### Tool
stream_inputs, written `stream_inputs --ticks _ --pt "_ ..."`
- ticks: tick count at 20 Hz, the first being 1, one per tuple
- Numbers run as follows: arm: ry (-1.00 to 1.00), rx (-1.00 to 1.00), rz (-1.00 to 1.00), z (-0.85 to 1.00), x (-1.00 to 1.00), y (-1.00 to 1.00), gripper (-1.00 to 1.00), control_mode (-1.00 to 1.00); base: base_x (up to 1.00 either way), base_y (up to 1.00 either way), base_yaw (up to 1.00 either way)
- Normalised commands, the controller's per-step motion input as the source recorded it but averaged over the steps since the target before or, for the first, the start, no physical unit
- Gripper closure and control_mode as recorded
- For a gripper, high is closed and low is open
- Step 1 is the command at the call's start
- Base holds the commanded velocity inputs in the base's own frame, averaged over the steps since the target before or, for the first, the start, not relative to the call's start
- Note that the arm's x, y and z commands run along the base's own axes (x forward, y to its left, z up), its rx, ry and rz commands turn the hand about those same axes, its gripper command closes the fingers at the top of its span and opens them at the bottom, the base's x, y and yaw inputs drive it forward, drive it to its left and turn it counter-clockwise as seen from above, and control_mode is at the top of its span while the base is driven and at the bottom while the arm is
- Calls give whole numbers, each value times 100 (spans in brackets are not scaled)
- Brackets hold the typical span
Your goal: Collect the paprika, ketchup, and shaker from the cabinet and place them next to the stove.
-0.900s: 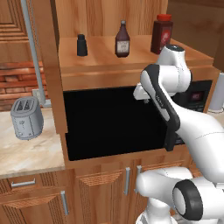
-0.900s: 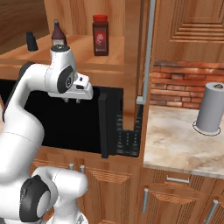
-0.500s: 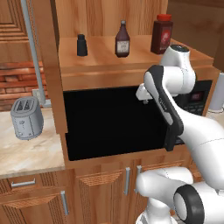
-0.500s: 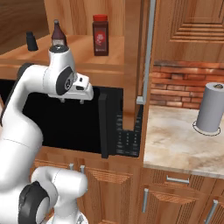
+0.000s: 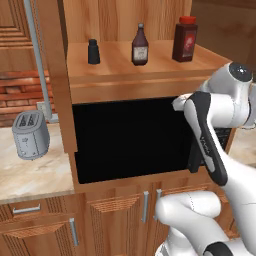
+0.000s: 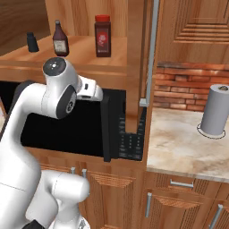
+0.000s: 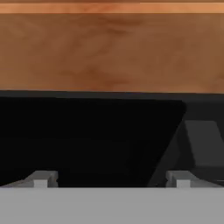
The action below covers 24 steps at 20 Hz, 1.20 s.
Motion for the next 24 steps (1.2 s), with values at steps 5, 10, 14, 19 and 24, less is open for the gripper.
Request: stream_inputs --ticks 5,10,14,19,24 --pt "-30 0 -8 80 0 -10 -100 -100 0 0 0" --pt "-16 0 -5 98 0 -11 -100 -100 0 0 0" --pt "-17 0 -3 74 -5 -3 -100 -100 0 0 0" --pt "-13 0 0 2 -6 3 -100 -100 0 0 0" --pt "-5 0 0 8 0 -1 -100 -100 0 0 0"
